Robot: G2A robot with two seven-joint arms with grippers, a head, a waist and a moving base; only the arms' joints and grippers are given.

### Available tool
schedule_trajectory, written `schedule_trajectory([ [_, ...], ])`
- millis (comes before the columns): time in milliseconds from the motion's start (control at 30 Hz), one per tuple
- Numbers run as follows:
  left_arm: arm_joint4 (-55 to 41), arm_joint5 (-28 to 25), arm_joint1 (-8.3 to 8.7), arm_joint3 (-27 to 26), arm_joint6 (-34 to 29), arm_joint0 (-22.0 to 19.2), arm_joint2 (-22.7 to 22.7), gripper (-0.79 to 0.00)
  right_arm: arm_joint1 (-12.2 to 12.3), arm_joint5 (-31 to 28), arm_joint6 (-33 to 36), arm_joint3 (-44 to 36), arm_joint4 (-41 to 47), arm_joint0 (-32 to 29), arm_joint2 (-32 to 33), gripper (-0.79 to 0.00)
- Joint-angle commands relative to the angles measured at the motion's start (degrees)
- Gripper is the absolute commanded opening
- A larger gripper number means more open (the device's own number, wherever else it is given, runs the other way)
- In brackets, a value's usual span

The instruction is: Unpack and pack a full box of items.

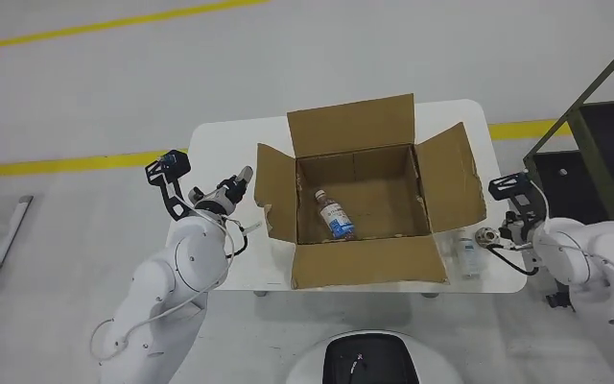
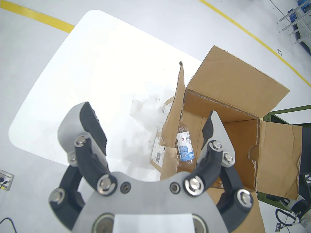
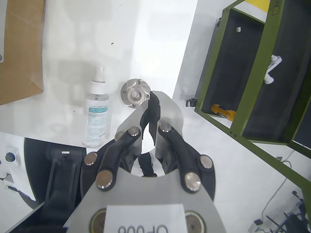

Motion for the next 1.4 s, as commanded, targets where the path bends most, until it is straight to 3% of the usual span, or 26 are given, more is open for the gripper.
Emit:
schedule_trajectory([
  [0, 0.00, 0.00, 0.00, 0.00, 0.00, 0.00, 0.00, 0.000, -0.18, -0.05, -1.15, -0.61, -0.25, -0.53, -1.51, -0.785],
  [200, 0.00, 0.00, 0.00, 0.00, 0.00, 0.00, 0.00, 0.000, -0.71, 2.33, -1.36, -1.25, 2.51, -1.30, -3.44, -0.785],
  [367, 0.00, 0.00, 0.00, 0.00, 0.00, 0.00, 0.00, 0.000, -0.97, 5.97, -0.23, -2.15, 2.81, -1.40, -3.51, -0.674],
  [500, 0.00, 0.00, 0.00, 0.00, 0.00, 0.00, 0.00, 0.000, -1.12, 7.59, 0.78, -2.61, 2.43, -1.67, -3.92, -0.508],
  [1367, 0.00, 0.00, 0.00, 0.00, 0.00, 0.00, 0.00, 0.000, -2.47, 9.67, -0.32, 3.01, 3.96, -0.44, -8.77, -0.437],
])
